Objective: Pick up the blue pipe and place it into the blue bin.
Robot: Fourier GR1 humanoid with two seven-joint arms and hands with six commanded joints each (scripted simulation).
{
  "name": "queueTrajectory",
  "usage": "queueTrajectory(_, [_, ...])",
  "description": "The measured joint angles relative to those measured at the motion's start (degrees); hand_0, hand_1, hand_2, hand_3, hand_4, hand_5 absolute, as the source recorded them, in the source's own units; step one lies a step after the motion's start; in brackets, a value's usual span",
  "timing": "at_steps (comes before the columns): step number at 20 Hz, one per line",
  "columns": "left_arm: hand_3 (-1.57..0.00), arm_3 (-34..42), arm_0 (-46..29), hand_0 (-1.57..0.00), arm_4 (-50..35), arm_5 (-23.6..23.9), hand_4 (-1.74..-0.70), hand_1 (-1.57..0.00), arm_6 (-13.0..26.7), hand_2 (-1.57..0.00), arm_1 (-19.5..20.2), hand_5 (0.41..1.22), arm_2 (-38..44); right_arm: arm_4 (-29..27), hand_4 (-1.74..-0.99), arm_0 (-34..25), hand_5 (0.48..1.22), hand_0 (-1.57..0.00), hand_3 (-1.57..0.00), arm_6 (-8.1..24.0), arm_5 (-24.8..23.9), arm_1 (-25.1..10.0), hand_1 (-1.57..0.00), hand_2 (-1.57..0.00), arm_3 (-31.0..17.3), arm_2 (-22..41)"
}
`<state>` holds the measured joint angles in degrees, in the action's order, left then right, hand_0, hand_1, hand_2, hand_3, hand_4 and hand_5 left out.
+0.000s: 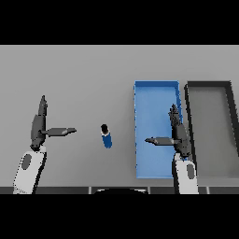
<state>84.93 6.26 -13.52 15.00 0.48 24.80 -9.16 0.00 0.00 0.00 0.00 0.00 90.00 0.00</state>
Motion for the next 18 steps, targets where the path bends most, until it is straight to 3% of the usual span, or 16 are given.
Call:
queueTrajectory(6, [0.00, -1.57, 2.13, 0.00, 0.72, 0.66, -0.97, 0.00, 0.79, 0.00, -1.12, 0.593, -0.52, -0.95, -1.205, -1.29, 0.629, 0.00, 0.00, 0.66, 0.58, -1.11, 0.00, 0.00, -1.14, -1.21])
queueTrajectory(7, [0.00, -1.38, 0.22, 0.00, 1.24, -4.92, -0.96, 0.00, -3.19, 0.00, 2.69, 0.592, -1.86, 3.27, -1.201, 0.93, 0.628, 0.00, 0.00, -5.54, 1.46, -4.92, 0.00, 0.00, 0.99, 0.44])
queueTrajectory(9, [0.00, -2.30, -0.91, 0.00, 1.44, -11.41, -0.96, 0.00, -7.25, 0.00, 6.90, 0.590, -2.74, 7.88, -1.197, 3.90, 0.626, 0.00, 0.00, -8.64, 1.86, -8.20, 0.00, 0.00, 3.75, 2.51])
queueTrajectory(16, [0.00, -1.28, -2.41, 0.00, -0.09, -19.97, -0.99, 0.00, -11.14, 0.00, 10.19, 0.573, -4.62, 9.42, -1.181, 4.67, 0.619, 0.00, 0.00, -6.70, 2.26, -9.30, 0.00, 0.00, 5.80, 3.65])
queueTrajectory(18, [0.00, 1.98, -3.66, 0.00, 0.36, -22.10, -1.03, 0.00, -10.19, 0.00, 11.41, 0.549, -6.72, 9.49, -1.179, 3.77, 0.616, 0.00, 0.00, -6.15, 2.14, -9.54, 0.00, 0.00, 4.91, 3.34])
